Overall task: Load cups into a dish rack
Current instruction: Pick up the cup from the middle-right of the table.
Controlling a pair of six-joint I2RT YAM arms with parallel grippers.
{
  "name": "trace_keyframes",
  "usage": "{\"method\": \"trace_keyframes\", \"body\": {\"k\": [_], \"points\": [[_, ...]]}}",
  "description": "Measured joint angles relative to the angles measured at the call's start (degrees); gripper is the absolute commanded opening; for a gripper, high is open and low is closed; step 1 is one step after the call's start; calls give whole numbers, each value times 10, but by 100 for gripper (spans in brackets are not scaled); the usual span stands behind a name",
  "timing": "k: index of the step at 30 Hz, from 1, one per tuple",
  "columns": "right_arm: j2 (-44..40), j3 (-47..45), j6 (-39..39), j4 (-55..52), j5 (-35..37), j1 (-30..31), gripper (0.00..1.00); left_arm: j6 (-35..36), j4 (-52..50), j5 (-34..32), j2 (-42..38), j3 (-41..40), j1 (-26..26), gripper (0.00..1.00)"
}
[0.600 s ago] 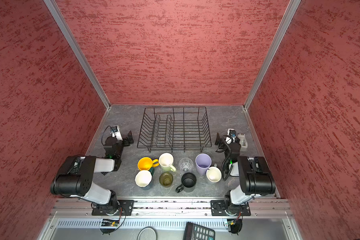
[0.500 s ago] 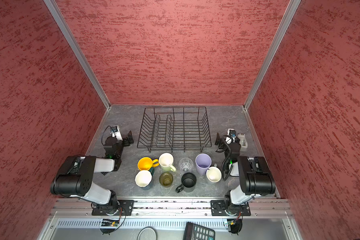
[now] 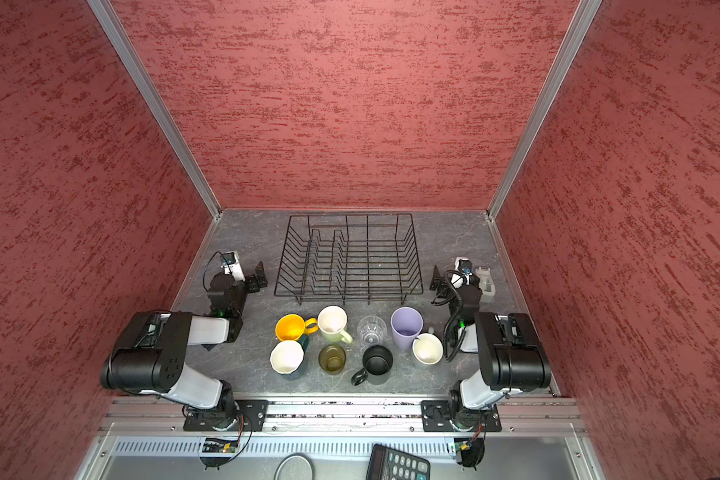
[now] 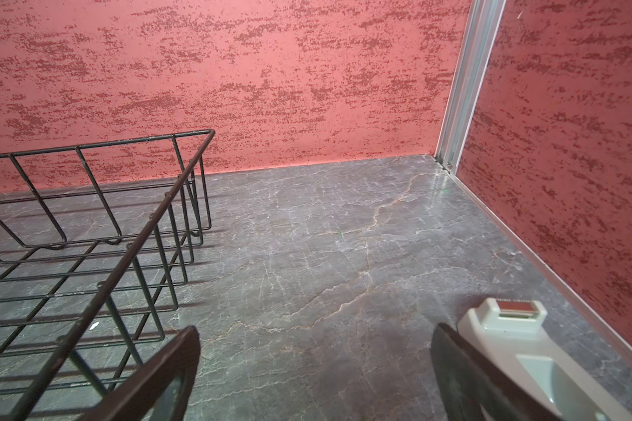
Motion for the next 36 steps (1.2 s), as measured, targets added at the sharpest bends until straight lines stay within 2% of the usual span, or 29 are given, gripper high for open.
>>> {"method": "trace_keyframes", "body": {"k": [17,20,22,24,28,31,33,36], "points": [[0,0,0,0,4,0,99,-3,0,1,0,0,1,100],[-7,-9,7,9,23,0,99,-4,0,1,0,0,1,100],[-50,-34,15,0,50,0,99,-7,-11,0,-6,0,1,100],[-139,-48,26,-45,79,0,99,-7,-30,-8,-23,0,-1,100],[-320,34,71,-215,115,-1,99,-30,-182,-64,-110,55,-13,100],[-403,113,137,-301,113,-2,99,-91,-286,-75,-178,132,-3,100],[-442,129,168,-332,97,-2,99,-144,-338,-71,-226,166,11,100],[-465,145,195,-394,65,-2,99,-200,-381,-15,-286,172,50,100]]}}
